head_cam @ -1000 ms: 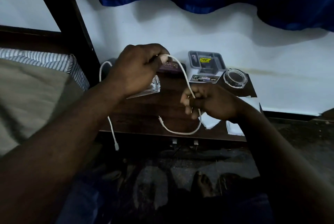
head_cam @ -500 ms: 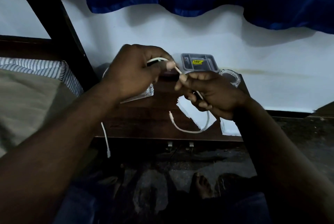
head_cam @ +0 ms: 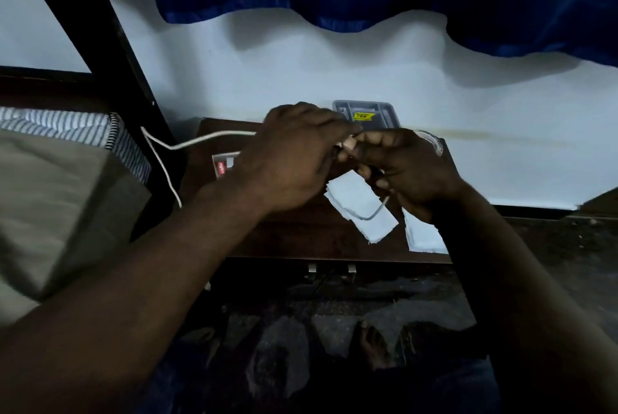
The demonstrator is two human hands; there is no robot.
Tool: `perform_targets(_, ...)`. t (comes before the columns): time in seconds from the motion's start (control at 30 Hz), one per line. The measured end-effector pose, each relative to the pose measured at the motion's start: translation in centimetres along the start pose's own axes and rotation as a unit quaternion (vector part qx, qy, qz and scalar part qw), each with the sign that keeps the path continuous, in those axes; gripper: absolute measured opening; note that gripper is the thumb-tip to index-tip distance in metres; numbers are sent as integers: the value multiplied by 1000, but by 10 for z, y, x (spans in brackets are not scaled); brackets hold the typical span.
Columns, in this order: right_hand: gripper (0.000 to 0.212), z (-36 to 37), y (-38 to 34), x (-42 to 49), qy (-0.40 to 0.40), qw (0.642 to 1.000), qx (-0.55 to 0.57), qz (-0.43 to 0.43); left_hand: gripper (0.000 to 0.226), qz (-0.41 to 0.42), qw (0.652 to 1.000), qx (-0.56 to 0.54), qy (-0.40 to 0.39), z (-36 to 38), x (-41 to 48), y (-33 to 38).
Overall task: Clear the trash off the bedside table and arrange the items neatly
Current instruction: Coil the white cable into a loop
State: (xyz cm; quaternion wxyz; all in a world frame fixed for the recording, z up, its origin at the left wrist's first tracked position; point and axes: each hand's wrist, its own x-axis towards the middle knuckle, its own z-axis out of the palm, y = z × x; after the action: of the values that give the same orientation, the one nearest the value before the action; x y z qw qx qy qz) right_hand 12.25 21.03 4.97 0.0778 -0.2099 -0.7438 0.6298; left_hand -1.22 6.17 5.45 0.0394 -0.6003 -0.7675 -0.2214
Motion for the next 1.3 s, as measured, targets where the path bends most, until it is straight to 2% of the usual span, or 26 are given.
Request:
perform_targets(0.1,29,-4,0,-1,15,1000,3,1,36,-26,999,-7,-17,5,5,2)
perform_targets(0.2,29,-12,4,-2,30,999,-4,14,38,-91,994,57,-7,6,6,-11)
perform_targets(0.3,26,-21,11,-3,53,998,-21,24,34,-151,983,91,-47,9,5,-26)
perform_targets(0.43,25,-17,15,-4,46,999,1,19,46,-44,995,-49,-73,12,8,-9)
perform_targets(0.5,26,-13,13,-4,30,999,30,13,37,-9,995,-90,-47,14,11,1)
perform_targets(0.57,24,-13,11,-2,30,998,60,17,30,-15,996,-88,-6,13,15,0)
perform_targets(0.67,27,-16,10,-2,24,993,109,39,26,-67,996,-51,38,9,17,-7)
perform_targets(0.73,25,-14,8,-2,-13,984,163,70,22,-99,993,-55,42,9,17,-7)
perform_targets(0.8,20,-10,5,-3,-72,958,252,113,22,-110,992,-51,37,12,16,-5)
perform_targets(0.87,17,-5,0,-2,-116,910,374,138,21,-125,989,-66,38,16,17,-5)
perform_targets(1.0,27,12,-12,-3,-120,825,544,99,22,-150,967,-205,7,20,17,-6)
perform_targets(1.07,28,22,-18,-5,-93,780,614,82,25,-155,965,-206,-55,23,15,-7)
perform_targets(1.17,29,33,-22,-2,-18,724,689,31,47,-152,955,-206,-152,25,11,-6)
perform_targets(1.23,23,39,-24,2,36,712,702,-4,52,-139,947,-228,-177,23,9,-5)
perform_targets(1.3,24,44,-21,7,98,726,680,-27,49,-130,951,-221,-173,22,8,-4)
